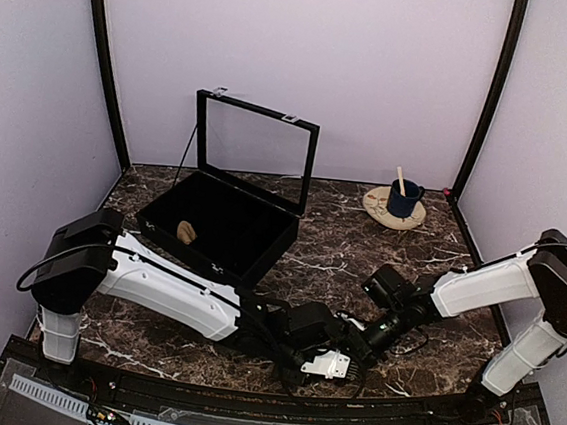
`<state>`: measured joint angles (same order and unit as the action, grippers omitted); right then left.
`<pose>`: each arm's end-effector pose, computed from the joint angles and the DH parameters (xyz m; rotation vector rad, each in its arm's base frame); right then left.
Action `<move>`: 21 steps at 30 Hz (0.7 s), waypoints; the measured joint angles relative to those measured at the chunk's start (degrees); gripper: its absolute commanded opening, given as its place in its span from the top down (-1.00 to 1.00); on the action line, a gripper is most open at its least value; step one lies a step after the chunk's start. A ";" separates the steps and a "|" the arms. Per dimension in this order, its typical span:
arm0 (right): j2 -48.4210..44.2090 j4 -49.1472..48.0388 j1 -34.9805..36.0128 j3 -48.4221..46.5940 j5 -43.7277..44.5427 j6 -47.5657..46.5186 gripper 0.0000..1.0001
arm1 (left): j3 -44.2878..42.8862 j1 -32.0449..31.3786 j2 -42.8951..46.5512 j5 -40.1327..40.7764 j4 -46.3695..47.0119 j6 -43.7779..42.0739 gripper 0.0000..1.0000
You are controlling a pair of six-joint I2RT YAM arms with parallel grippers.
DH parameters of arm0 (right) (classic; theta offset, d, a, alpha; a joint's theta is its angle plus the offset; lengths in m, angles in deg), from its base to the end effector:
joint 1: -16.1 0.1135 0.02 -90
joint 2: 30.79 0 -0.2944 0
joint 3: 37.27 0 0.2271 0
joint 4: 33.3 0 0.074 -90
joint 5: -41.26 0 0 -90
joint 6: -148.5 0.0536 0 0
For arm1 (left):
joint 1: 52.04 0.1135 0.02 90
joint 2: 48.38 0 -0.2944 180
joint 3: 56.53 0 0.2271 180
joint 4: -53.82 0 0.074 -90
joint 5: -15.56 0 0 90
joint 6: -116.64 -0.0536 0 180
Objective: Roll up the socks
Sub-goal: Roll the sock at the center of the board.
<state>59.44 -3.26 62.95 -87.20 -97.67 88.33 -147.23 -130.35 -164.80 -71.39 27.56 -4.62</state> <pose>0.1286 0.1963 0.1582 0.5884 -2.5449 -1.2092 0.0908 -0.4246 0.1781 2.0277 1.4593 -0.2826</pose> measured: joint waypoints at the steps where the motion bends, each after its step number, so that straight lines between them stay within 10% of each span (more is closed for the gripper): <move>1: -0.04 0.57 -0.04 -0.33 0.28 -0.35 0.83 | -0.31 0.00 0.00 0.04 -0.76 0.48 1.00; 21: 0.02 7.69 -0.96 -9.97 10.62 -4.39 0.53 | 0.87 -0.31 4.00 7.52 -16.52 19.43 1.00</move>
<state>59.46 4.43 61.99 -97.16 -87.04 83.94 -146.35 -130.65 -160.80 -63.87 11.04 14.81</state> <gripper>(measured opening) 0.246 0.063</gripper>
